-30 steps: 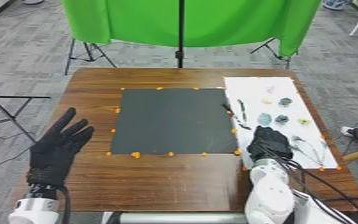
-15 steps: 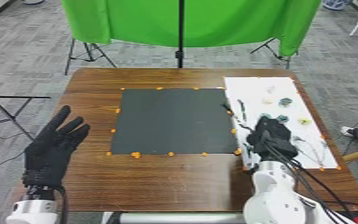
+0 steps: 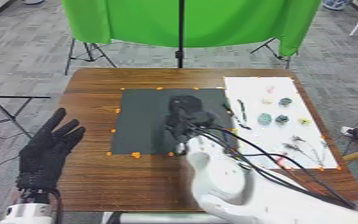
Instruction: Arrange flowers
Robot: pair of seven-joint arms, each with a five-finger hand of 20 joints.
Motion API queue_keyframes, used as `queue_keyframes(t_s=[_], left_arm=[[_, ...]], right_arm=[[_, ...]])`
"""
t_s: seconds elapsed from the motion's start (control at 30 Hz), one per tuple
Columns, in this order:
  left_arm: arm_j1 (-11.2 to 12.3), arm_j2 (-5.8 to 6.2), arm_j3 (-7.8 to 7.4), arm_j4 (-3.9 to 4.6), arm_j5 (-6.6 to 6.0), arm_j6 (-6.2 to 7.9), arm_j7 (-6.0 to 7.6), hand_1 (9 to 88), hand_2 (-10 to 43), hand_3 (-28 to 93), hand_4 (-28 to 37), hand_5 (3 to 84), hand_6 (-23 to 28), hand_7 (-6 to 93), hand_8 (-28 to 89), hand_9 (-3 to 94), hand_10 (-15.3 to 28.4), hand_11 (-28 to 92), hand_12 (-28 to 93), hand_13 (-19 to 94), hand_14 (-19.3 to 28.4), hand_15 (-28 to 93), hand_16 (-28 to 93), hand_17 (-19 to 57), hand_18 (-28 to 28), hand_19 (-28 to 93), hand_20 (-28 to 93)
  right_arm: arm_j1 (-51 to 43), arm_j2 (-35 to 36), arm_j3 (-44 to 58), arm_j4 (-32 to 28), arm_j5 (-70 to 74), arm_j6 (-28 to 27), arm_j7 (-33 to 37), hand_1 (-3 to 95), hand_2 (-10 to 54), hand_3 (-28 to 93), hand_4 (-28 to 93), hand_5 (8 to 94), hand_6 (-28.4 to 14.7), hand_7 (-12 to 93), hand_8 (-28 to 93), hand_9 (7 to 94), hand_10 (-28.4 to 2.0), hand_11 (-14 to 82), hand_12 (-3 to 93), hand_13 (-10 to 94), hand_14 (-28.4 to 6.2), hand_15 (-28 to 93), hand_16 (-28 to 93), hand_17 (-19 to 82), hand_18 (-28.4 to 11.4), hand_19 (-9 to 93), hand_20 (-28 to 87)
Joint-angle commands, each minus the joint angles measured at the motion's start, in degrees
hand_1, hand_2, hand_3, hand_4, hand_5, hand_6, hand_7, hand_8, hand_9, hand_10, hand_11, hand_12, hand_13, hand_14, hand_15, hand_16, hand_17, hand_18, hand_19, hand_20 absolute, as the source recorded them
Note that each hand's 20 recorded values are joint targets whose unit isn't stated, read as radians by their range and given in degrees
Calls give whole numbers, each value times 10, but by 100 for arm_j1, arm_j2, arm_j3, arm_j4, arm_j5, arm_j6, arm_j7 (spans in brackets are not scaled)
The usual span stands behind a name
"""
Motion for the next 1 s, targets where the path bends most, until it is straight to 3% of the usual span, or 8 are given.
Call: queue_keyframes(t_s=[0.03,0.13,0.3,0.6,0.73,0.8,0.93,1.0], left_arm=[[-195,-102,-137,-69,141,4,-403,239,40,803,-252,364,61,111,-100,347,192,207,106,238,277,471,-82,-109,269,532,63],[-262,-187,-187,-96,221,-71,-608,238,40,804,-251,364,61,111,-100,347,194,207,105,238,277,471,-81,-109,269,532,63],[-682,-343,-94,25,374,-298,-958,238,40,804,-248,364,61,112,-100,347,193,208,106,239,277,472,-81,-109,269,532,63],[-1052,-255,77,144,376,-394,-1080,242,39,806,-243,364,61,112,-101,347,193,207,106,239,276,473,-82,-109,269,532,63],[-1212,-446,60,205,516,-555,-1351,242,39,806,-242,364,61,112,-101,348,193,208,106,239,276,473,-82,-109,269,532,63],[-1236,-394,97,220,483,-536,-1316,242,39,808,-240,365,61,112,-101,347,192,208,106,239,276,473,-82,-109,269,532,63],[-1350,-531,84,256,576,-638,-1543,244,39,808,-238,364,62,112,-101,347,193,208,106,239,276,473,-82,-109,269,532,63],[-1279,-520,79,228,560,-598,-1492,244,40,808,-237,364,62,111,-101,347,193,208,105,239,277,473,-82,-109,268,532,63]], right_arm=[[513,-1207,-315,622,503,-454,-194,561,-95,721,-283,886,-52,273,129,908,-120,479,227,874,-81,700,210,535,-224,932,438],[546,-1343,-470,906,724,-583,-148,556,-95,719,-283,886,-49,273,128,907,-119,481,227,874,-79,701,211,535,-223,932,439],[756,-1489,-779,1338,1063,-664,182,551,-95,709,-283,889,-46,272,118,908,-118,490,227,874,-78,705,211,534,-224,932,445],[990,-1590,-1052,1712,1292,-777,406,510,-95,687,-283,911,-25,237,74,925,-114,494,223,874,-83,715,215,530,-227,932,463],[993,-1592,-1047,1728,1324,-716,474,468,-75,703,-283,928,-10,197,48,929,-113,492,224,873,-84,715,216,529,-230,932,469],[1011,-1586,-1068,1719,1319,-715,458,455,-61,702,-283,933,-3,186,23,936,-111,489,223,872,-85,716,216,528,-231,932,470],[953,-1587,-1009,1694,1377,-673,466,432,-43,683,-283,935,1,172,-114,937,-111,474,222,867,-90,711,215,519,-231,932,462],[917,-1578,-969,1659,1386,-754,389,422,-38,666,-283,935,-1,168,-123,937,-112,467,220,863,-93,709,214,514,-232,932,458]])
